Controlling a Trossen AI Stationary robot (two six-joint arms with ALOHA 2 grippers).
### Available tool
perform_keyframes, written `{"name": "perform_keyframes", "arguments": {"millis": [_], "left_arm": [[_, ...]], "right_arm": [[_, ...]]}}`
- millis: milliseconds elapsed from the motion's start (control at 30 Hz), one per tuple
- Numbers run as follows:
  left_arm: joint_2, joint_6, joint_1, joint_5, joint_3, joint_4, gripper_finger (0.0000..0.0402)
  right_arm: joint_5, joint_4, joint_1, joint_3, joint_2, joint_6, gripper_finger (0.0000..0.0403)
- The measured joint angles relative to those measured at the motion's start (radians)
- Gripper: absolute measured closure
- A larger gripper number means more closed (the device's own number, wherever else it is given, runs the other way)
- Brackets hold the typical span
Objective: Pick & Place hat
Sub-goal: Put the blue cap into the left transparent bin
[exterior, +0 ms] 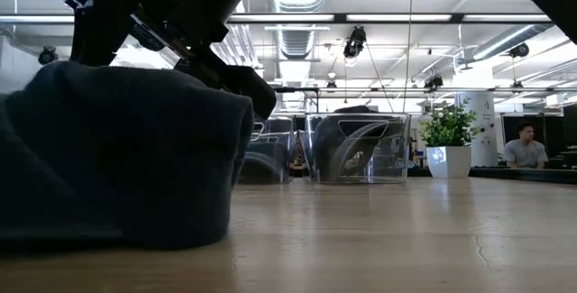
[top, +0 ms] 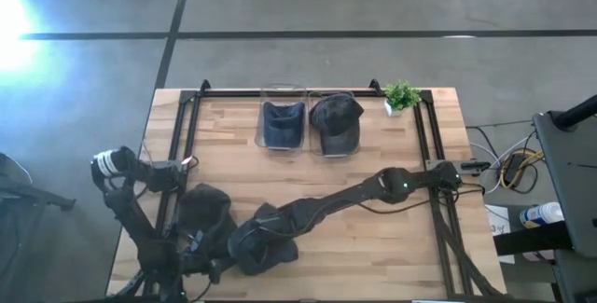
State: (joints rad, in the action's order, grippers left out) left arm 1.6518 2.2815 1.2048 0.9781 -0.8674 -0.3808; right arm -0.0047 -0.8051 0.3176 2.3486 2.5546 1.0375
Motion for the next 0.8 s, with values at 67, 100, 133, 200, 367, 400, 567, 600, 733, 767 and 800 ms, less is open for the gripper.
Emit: {"name": "perform_keyframes", "arguments": {"millis": [67, 100, 133, 200, 367, 400, 567, 600, 733, 767, 800], "left_arm": [[0.004, -0.001, -0.021, 0.031, 0.006, 0.003, 0.0262], [0.008, -0.005, -0.032, 0.049, 0.007, 0.005, 0.0262], [0.009, -0.011, -0.043, 0.062, 0.007, 0.005, 0.0262], [0.011, -0.037, -0.062, 0.077, 0.007, 0.005, 0.0262], [0.008, -0.114, -0.091, 0.078, 0.007, 0.007, 0.0262], [0.004, -0.128, -0.091, 0.078, 0.007, 0.007, 0.0265], [-0.027, -0.221, -0.091, 0.065, 0.001, 0.008, 0.0321], [-0.035, -0.247, -0.091, 0.062, -0.002, 0.008, 0.0339], [-0.064, -0.362, -0.092, 0.075, -0.020, 0.012, 0.0390], [-0.070, -0.398, -0.094, 0.077, -0.025, 0.004, 0.0390], [-0.074, -0.439, -0.097, 0.078, -0.033, 0.003, 0.0390]], "right_arm": [[-0.001, 0.002, 0.000, 0.000, 0.000, -0.002, 0.0252], [-0.002, 0.004, 0.000, 0.000, 0.000, -0.004, 0.0252], [-0.004, 0.005, 0.000, 0.000, 0.000, -0.006, 0.0252], [-0.005, 0.005, 0.000, 0.000, 0.000, -0.012, 0.0252], [-0.013, 0.000, 0.000, 0.000, 0.000, -0.024, 0.0252], [-0.019, -0.001, -0.001, 0.000, 0.000, -0.031, 0.0252], [-0.022, -0.054, -0.001, -0.001, -0.026, -0.086, 0.0252], [-0.022, -0.072, -0.001, -0.001, -0.041, -0.100, 0.0252], [-0.003, -0.178, 0.004, 0.002, -0.122, -0.148, 0.0252], [0.015, -0.216, 0.008, 0.002, -0.145, -0.154, 0.0252], [0.030, -0.256, 0.013, 0.002, -0.166, -0.156, 0.0252]]}}
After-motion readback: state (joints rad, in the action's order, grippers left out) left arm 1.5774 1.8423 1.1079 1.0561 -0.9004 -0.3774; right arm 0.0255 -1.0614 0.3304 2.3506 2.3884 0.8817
